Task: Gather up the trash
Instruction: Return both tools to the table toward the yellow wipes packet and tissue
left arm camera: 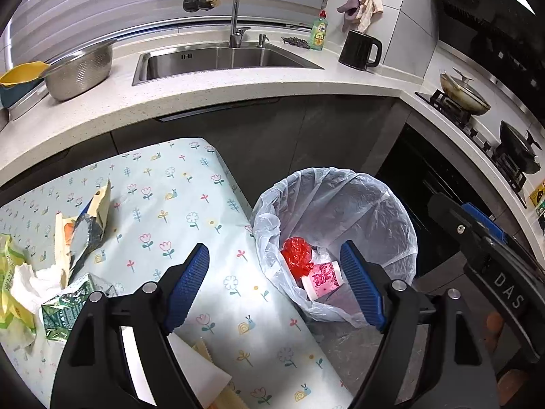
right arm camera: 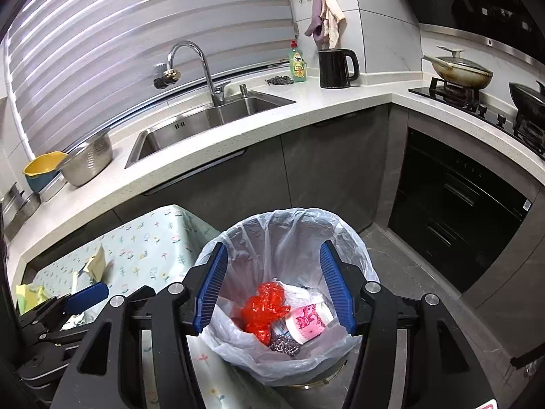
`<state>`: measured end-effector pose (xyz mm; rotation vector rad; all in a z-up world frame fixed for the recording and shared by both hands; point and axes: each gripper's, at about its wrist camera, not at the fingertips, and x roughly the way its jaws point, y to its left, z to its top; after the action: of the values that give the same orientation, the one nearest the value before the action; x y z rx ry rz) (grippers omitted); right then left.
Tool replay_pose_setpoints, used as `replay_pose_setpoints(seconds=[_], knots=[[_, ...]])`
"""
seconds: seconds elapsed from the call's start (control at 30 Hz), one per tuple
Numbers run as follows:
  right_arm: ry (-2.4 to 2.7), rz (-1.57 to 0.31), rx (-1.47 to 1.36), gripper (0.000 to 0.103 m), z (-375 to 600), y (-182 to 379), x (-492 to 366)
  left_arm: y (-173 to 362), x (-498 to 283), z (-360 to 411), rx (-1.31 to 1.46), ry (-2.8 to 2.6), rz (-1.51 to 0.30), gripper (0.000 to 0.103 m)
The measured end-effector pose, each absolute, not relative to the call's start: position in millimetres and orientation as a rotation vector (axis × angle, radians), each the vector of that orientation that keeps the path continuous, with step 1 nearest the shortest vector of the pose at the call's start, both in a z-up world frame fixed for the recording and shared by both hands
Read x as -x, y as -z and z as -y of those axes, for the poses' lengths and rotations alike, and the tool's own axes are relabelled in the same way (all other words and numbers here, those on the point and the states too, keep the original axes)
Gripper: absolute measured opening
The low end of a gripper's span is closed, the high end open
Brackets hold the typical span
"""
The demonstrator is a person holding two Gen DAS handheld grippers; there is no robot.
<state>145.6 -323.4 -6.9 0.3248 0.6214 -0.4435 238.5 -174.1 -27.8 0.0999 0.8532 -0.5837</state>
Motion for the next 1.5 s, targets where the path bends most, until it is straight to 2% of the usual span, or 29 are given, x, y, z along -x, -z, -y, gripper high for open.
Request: replay_pose_setpoints(seconds=[0.37,0.77,1.5], knots=[[0.395,-0.594,-0.293,0.061,283,-19,-135,9,-229,130,-0.074,0.536,-0.822,0.075],[0.299,-0.586,-0.251,0.061,218,-38,-133,-8,-222,54,-0.025,0.431,-0.795,0.075],[0.121,-0.675,-0.197,0.061,100,-11,-157,22,-227,-102,0.029,0.181,-0.837,0.075]])
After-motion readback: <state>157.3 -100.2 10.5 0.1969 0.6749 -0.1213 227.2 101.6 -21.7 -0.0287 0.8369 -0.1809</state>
